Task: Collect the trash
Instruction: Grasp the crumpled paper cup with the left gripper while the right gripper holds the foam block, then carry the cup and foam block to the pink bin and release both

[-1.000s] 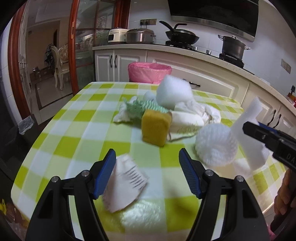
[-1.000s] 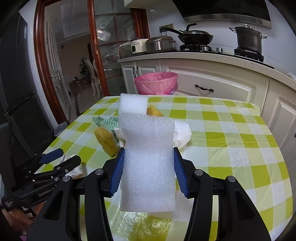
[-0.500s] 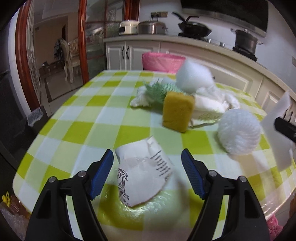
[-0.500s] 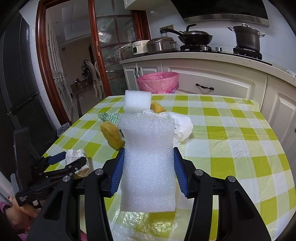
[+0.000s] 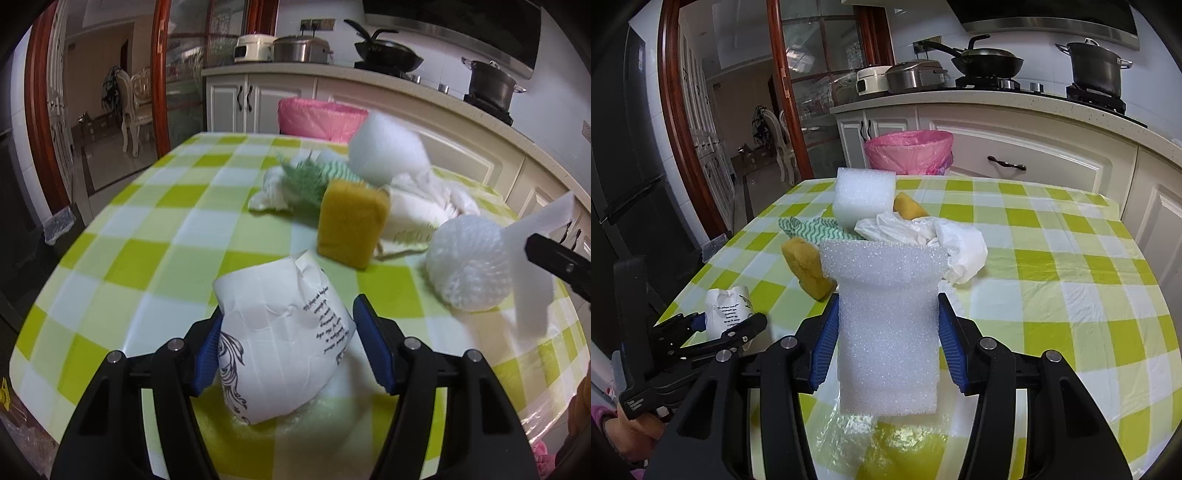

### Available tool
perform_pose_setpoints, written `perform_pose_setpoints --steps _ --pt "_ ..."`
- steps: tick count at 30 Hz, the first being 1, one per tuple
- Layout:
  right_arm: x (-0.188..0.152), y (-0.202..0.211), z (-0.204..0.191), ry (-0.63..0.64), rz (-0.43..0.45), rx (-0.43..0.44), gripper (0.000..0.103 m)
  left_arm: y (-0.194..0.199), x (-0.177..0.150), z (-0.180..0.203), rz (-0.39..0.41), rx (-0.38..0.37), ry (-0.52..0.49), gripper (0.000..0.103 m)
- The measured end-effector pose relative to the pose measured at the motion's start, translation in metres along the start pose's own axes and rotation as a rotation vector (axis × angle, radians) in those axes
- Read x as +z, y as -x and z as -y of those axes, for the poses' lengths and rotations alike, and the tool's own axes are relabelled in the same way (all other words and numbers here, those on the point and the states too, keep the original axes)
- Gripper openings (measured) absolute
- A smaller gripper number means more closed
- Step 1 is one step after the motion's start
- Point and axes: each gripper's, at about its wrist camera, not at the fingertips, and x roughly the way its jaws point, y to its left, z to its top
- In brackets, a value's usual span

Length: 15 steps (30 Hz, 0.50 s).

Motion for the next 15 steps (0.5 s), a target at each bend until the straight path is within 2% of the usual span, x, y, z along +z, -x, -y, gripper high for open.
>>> perform_pose_setpoints --steps 7,15 --pt "0.022 0.003 0.006 -0.004 0.043 0.005 0.049 0.018 0.03 0.015 0.085 -0.012 -0.043 0.064" --pt "0.063 -0.004 0.019 -0.007 0.101 0.003 0.049 0.023 0.088 0.031 0.163 -0.048 -0.059 0.064"
